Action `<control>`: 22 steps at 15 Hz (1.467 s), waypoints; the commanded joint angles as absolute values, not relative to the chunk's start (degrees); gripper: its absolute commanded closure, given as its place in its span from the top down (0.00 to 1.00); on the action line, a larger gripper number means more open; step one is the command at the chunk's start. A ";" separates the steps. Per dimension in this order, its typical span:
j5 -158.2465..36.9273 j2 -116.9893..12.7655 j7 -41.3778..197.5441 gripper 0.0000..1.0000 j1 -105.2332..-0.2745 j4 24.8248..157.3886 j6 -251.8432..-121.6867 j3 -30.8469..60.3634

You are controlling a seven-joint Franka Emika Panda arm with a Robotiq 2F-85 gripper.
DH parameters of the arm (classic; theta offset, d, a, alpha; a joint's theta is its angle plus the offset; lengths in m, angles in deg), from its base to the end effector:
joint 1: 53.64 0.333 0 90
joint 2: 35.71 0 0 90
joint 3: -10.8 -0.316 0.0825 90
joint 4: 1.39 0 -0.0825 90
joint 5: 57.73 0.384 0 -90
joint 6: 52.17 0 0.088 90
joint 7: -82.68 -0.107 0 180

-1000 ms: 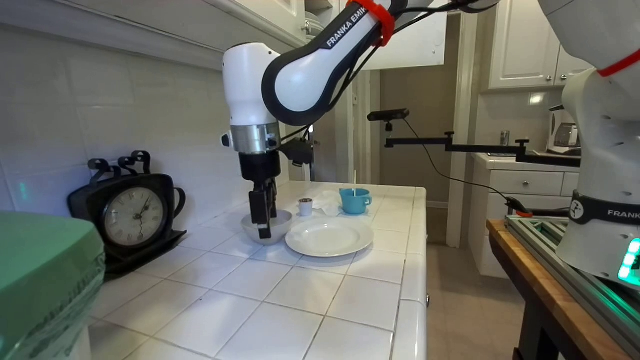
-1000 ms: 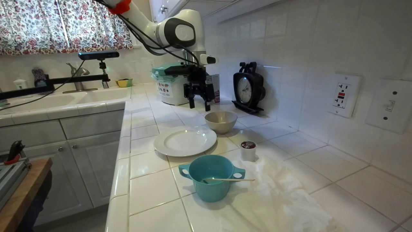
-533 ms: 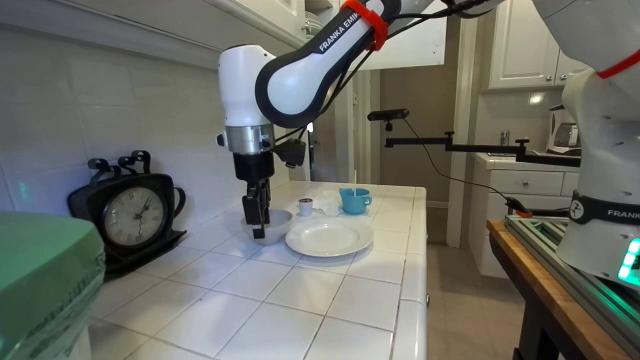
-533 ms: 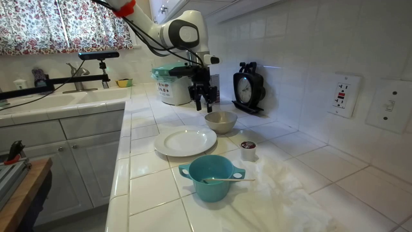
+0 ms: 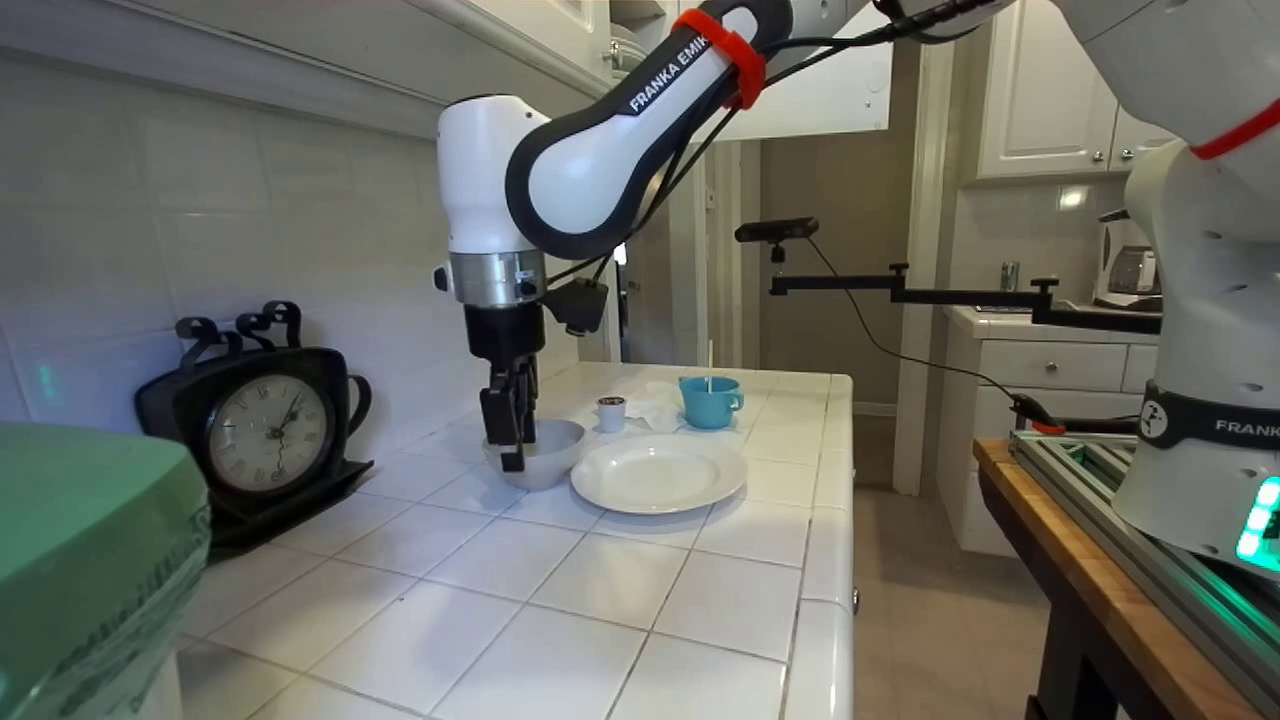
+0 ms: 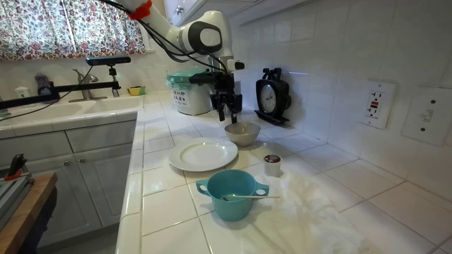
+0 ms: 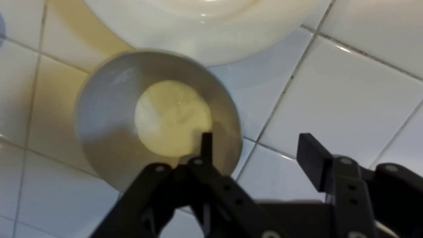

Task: Move the bowl to the front

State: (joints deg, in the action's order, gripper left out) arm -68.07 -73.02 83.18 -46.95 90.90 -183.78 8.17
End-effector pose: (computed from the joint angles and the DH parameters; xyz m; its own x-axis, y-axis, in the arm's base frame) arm 0.6896 0.1050 0.2498 0.9604 0.2769 0.0296 0.2721 -0.9558 0.1112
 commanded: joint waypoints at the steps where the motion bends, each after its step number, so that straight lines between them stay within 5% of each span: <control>1: -67.52 -74.92 85.15 0.59 -47.22 88.21 -183.12 8.29; 8: -67.76 -75.85 85.00 0.46 -47.11 87.73 -183.07 8.62; 16: -68.16 -76.32 84.83 0.03 -46.96 87.07 -183.04 9.20; 22: -68.75 -75.89 84.47 0.02 -46.56 86.93 -183.22 9.55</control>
